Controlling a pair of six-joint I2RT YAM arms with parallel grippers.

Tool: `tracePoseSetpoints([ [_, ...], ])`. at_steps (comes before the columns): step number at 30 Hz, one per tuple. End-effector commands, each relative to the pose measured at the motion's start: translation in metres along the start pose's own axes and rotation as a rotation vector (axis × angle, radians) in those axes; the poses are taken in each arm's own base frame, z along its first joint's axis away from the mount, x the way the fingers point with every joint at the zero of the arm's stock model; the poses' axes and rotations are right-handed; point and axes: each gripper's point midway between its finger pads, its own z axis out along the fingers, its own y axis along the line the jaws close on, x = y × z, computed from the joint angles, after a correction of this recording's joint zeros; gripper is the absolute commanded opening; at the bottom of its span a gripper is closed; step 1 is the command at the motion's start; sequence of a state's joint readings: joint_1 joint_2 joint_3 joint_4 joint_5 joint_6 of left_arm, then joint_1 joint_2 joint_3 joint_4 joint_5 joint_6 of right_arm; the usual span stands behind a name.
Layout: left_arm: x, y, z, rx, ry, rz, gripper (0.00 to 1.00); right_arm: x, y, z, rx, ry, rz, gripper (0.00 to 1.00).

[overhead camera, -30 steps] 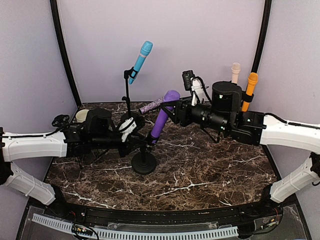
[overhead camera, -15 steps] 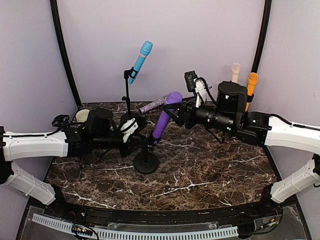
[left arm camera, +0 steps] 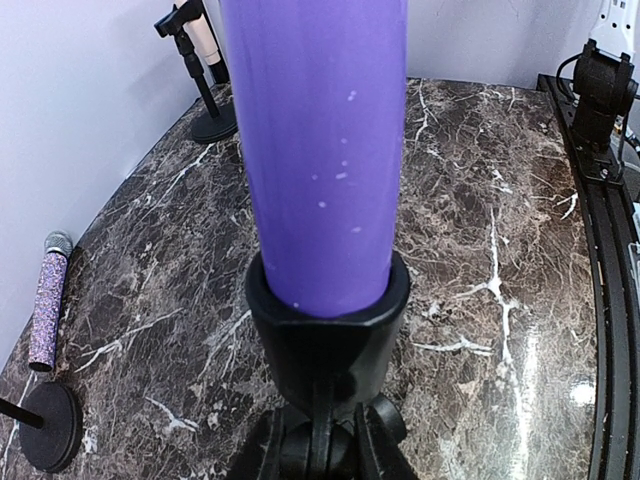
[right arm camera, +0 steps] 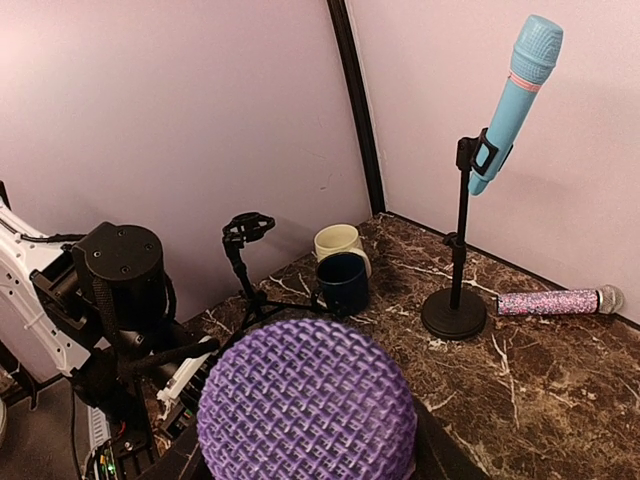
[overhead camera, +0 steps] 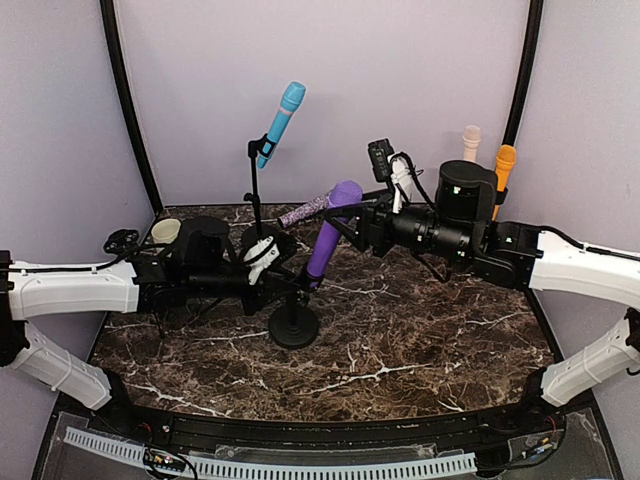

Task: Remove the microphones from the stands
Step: Remove the microphone from the microphone stand.

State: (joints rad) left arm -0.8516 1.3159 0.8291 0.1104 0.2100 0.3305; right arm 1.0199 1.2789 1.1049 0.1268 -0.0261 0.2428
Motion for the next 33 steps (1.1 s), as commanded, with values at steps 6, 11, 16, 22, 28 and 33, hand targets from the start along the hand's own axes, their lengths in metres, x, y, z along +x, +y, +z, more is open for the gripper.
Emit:
tracePoseSetpoints([
  [6,0.061,-0.01,0.006,0.025,0.217,-0.01,0.0,-0.115,0.014,-0.04,-0.013,-0.375,0.083,0.0],
  [11,0.064,-0.007,0.007,0.012,0.227,-0.009,0.0,-0.12,0.0,-0.047,0.065,-0.406,0.117,0.0],
  [16,0.064,-0.007,0.008,0.009,0.23,-0.011,0.0,-0.126,-0.02,-0.051,0.182,-0.416,0.171,0.0],
  [22,0.066,-0.007,0.008,0.009,0.236,-0.012,0.0,-0.124,-0.039,-0.055,0.289,-0.424,0.225,0.0],
  [28,0.067,-0.008,0.009,0.014,0.239,-0.014,0.0,-0.122,-0.035,-0.053,0.269,-0.412,0.205,0.0],
  [33,0.066,-0.008,0.009,0.014,0.237,-0.013,0.0,-0.124,-0.018,-0.054,0.183,-0.394,0.123,0.0],
])
